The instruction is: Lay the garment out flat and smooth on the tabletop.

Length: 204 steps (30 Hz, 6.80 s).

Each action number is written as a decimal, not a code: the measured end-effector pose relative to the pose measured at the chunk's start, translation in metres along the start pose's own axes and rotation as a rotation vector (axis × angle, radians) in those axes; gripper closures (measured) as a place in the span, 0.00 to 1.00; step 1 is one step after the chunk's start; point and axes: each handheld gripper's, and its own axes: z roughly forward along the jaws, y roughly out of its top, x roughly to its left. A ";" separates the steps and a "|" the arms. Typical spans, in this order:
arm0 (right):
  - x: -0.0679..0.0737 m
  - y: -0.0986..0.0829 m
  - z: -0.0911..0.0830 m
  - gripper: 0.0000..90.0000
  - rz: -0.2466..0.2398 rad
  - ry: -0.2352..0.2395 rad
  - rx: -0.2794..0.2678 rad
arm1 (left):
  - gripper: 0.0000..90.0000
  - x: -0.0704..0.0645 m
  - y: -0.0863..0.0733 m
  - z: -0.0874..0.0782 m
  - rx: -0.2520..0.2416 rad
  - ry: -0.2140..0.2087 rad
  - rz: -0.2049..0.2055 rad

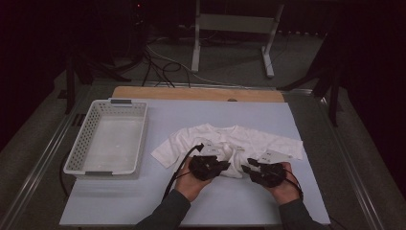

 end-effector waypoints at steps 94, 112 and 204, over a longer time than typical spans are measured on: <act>0.001 0.013 0.013 0.46 0.111 -0.189 0.080 | 0.56 0.014 -0.019 0.016 0.006 0.070 -0.052; -0.006 0.013 -0.004 0.50 0.131 -0.126 -0.029 | 0.55 0.012 -0.018 0.023 -0.001 0.070 -0.051; -0.024 -0.020 -0.026 0.52 0.077 -0.140 0.112 | 0.94 -0.018 -0.035 0.067 0.157 -0.034 -0.032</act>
